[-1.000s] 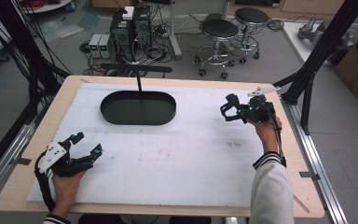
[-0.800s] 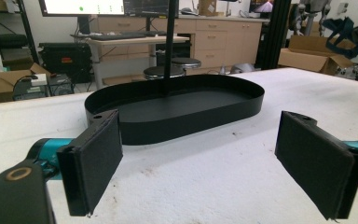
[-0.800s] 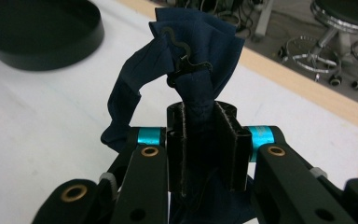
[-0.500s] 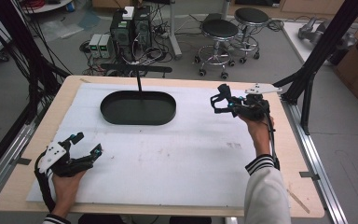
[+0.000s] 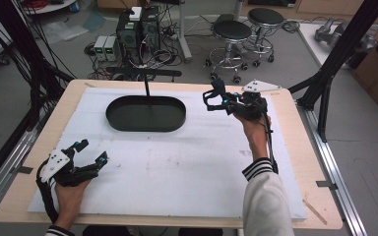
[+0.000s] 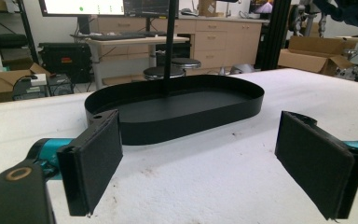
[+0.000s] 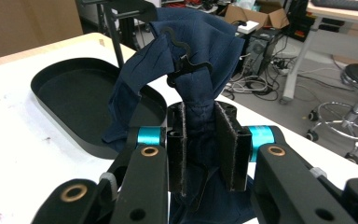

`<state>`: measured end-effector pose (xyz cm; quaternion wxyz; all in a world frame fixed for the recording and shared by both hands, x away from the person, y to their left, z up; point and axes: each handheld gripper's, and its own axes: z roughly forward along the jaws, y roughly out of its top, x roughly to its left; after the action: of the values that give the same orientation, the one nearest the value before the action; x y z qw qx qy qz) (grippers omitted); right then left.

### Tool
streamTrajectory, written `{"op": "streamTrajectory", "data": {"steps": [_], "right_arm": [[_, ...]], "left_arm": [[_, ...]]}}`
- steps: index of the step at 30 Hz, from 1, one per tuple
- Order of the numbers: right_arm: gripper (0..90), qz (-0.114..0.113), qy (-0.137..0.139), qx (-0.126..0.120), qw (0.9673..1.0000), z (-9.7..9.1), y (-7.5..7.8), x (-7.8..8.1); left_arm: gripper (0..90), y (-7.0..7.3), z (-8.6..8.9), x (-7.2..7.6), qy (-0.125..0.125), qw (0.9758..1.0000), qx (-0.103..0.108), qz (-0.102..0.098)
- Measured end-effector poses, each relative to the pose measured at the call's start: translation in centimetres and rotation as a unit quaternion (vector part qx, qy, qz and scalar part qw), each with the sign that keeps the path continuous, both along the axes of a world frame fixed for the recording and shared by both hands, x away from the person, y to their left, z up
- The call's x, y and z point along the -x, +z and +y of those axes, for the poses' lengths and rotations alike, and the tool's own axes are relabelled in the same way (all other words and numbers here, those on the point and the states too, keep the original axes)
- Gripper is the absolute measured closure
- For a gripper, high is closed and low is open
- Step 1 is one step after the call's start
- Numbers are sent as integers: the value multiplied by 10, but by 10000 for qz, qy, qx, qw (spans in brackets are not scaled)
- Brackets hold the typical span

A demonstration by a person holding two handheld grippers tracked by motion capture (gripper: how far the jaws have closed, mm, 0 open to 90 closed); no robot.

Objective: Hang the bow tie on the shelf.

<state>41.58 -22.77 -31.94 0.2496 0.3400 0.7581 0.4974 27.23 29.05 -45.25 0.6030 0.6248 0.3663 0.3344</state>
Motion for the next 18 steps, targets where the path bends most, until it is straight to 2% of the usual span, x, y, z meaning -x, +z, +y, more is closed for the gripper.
{"op": "streamTrajectory", "data": {"steps": [11,18], "right_arm": [[749,-179,115,-145,9997,31,9,-6],[749,-229,139,-230,9994,50,9,-12]], "left_arm": [[152,0,0,0,11,10000,15,6],[152,0,0,0,12,10000,34,11]]}}
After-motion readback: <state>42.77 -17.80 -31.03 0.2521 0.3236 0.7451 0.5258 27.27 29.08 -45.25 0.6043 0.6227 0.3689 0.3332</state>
